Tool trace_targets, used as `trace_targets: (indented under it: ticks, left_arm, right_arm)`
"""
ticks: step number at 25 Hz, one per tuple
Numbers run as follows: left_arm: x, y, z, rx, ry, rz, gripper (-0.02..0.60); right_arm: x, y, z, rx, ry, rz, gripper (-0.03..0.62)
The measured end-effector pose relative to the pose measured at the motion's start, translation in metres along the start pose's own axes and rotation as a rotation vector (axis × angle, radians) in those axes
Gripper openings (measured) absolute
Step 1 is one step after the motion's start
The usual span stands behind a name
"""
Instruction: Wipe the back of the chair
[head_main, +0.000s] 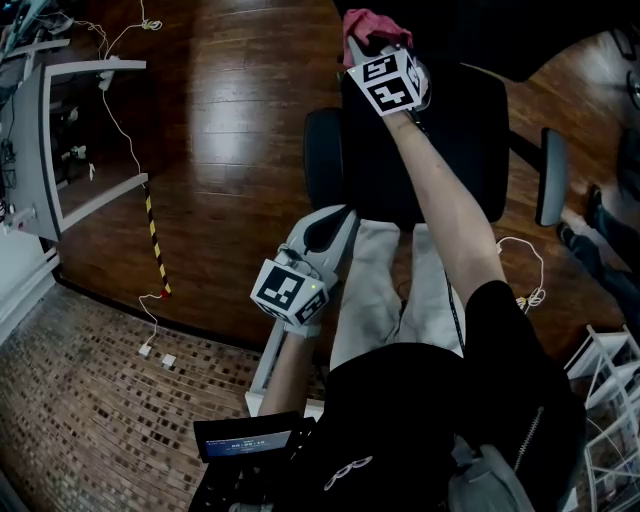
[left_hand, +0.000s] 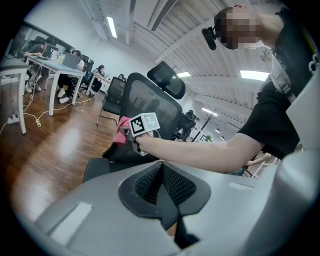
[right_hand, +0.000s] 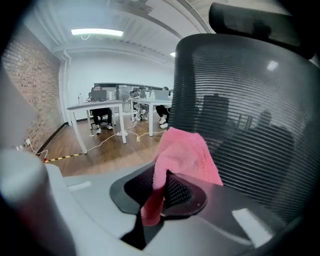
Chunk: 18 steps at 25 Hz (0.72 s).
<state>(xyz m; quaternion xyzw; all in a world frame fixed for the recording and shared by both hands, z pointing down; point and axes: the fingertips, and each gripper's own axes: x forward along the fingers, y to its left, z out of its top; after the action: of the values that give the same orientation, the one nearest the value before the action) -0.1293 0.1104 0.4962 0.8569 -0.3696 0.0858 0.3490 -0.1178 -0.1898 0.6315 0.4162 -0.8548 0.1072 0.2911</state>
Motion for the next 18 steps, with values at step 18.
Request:
trace_targets:
  ticks: [18]
  left_arm:
    - [0.044,-0.03,-0.014,0.012,0.045,-0.075,-0.006]
  right_arm:
    - [-0.027,-0.059,-0.058,-0.018,0.026,-0.017,0.041]
